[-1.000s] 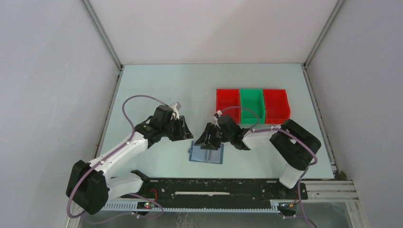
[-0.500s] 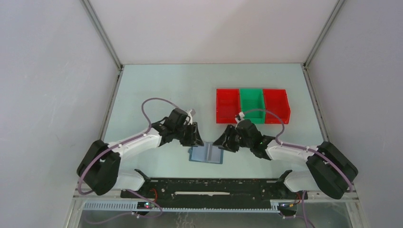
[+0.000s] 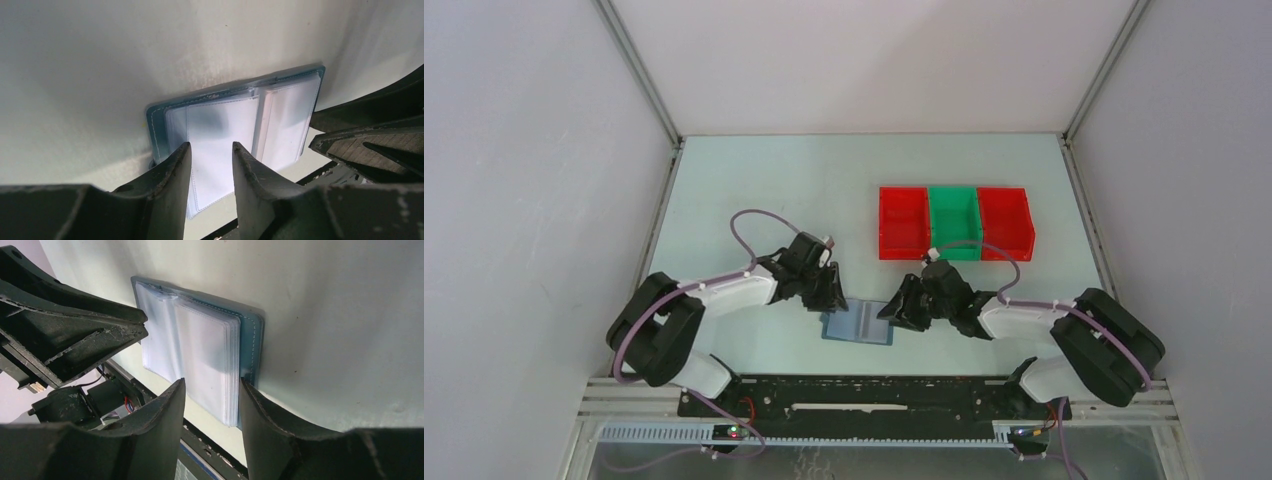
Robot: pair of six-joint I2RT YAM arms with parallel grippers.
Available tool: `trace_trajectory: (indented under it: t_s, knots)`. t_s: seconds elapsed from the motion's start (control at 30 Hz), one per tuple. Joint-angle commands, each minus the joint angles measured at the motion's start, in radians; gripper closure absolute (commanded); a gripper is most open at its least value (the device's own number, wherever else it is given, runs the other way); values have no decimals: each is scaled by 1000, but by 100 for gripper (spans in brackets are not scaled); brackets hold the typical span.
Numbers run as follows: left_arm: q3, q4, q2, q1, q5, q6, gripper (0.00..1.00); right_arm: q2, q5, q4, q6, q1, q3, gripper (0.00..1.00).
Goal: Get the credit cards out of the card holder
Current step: Remove the credit card from the card holder.
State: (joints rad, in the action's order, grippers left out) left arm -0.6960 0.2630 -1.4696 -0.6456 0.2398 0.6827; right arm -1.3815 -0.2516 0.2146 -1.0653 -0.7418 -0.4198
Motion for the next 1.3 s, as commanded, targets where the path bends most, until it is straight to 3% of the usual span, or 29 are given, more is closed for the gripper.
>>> trace_trajectory:
  t_s: [0.0,0.23,0.73,1.27]
  knots:
    - [27,-32,-25,0,-23,-3,59,12,6,34,-14,-12,-14,48]
    - [28,-48,-45,0,-13,-3,59,123,133,-38,1,-57,-14,47]
    - [32,-50,-46,1,-10,-9,60,-55,32,112,-31,-78,-14,47]
    - [46,-63,-45,0,1,-9,60,23,66,39,12,-107,-74,48]
